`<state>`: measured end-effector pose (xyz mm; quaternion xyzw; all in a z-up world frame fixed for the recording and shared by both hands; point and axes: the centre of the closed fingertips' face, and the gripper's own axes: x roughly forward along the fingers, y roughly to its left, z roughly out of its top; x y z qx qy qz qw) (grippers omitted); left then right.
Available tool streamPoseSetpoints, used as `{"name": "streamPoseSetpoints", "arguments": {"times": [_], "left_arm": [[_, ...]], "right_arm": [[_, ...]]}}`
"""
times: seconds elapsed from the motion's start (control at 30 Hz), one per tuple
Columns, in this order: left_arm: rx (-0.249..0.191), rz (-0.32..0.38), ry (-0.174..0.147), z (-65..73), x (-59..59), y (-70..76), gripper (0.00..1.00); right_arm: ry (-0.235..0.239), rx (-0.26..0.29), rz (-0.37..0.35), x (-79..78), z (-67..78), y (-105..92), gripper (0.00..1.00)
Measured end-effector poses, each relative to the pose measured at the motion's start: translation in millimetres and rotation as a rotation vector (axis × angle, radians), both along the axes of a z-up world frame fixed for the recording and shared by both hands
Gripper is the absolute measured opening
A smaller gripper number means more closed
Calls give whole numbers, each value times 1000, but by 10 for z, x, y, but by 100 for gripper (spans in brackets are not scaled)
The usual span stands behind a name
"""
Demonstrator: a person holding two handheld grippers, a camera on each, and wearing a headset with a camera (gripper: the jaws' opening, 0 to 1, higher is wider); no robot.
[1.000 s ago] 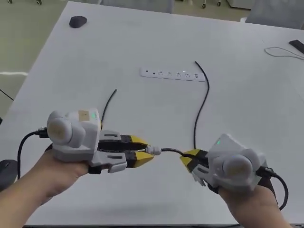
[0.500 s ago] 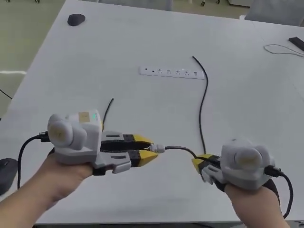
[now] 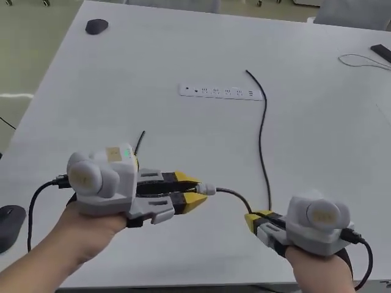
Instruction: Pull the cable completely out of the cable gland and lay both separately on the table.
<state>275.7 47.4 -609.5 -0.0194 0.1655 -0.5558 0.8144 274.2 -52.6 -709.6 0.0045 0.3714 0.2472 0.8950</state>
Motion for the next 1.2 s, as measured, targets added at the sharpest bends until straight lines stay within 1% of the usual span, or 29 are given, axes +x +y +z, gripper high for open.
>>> {"name": "streamPoseSetpoints", "arguments": {"times": [0.13,0.2,0.23,0.3,0.33,0.4,0.43,0.47,0.5,0.53,0.57,0.6,0.63,0.67,0.7,0.73,0.77,0.83,0.9,0.93,1.03,1.07,1.1,1.2], "left_arm": [[2,-4,0,-2,1,4,15],[2,-3,-2,-1,6,9,15],[2,-1,-4,2,12,14,15],[1,-2,-2,9,14,25,15],[2,-4,-3,10,11,24,15],[20,-14,-11,-13,-4,33,15],[27,-16,-10,-24,-11,39,15],[26,-16,-7,-23,-13,40,15],[25,-15,-6,-19,-17,45,15],[23,-14,-7,-14,-18,46,15],[22,-13,-6,-12,-18,48,15],[21,-12,-2,-12,-23,45,15],[22,-13,-2,-14,-26,44,15],[25,-15,-4,-20,-29,40,15],[29,-16,-5,-24,-32,36,15],[32,-19,-4,-27,-37,30,15],[32,-20,-2,-28,-39,27,15],[32,-21,-4,-23,-39,21,15],[30,-24,-3,-20,-42,15,15],[32,-25,-5,-21,-39,14,15],[37,-25,-6,-27,-41,15,15],[36,-21,-2,-28,-40,19,15],[36,-20,-3,-26,-42,24,15],[36,-24,1,-26,-54,30,15]], "right_arm": [[-30,-5,24,13,38,-16,0],[-58,-30,36,34,84,-41,1],[-89,-47,59,55,143,-39,1],[-89,-66,71,44,187,-54,3],[-110,-75,79,57,236,-54,6],[-144,-114,116,69,359,-23,16],[-178,-161,155,73,446,8,20],[-198,-191,193,63,503,54,21],[-232,-241,251,52,577,129,20],[-263,-276,293,49,633,194,20],[-284,-296,320,43,679,263,20],[-292,-315,353,24,711,357,19],[-290,-323,365,14,723,412,18],[-299,-324,376,14,758,500,17],[-314,-333,380,32,787,544,16],[-331,-365,405,46,800,591,16],[-331,-380,422,40,793,622,15],[-355,-398,454,32,809,714,13],[-373,-427,479,30,810,751,10],[-369,-431,483,28,799,771,9],[-374,-437,486,52,800,789,8],[-374,-433,487,52,803,796,8],[-373,-417,486,47,807,822,7],[-370,-436,498,41,781,831,5]]}}
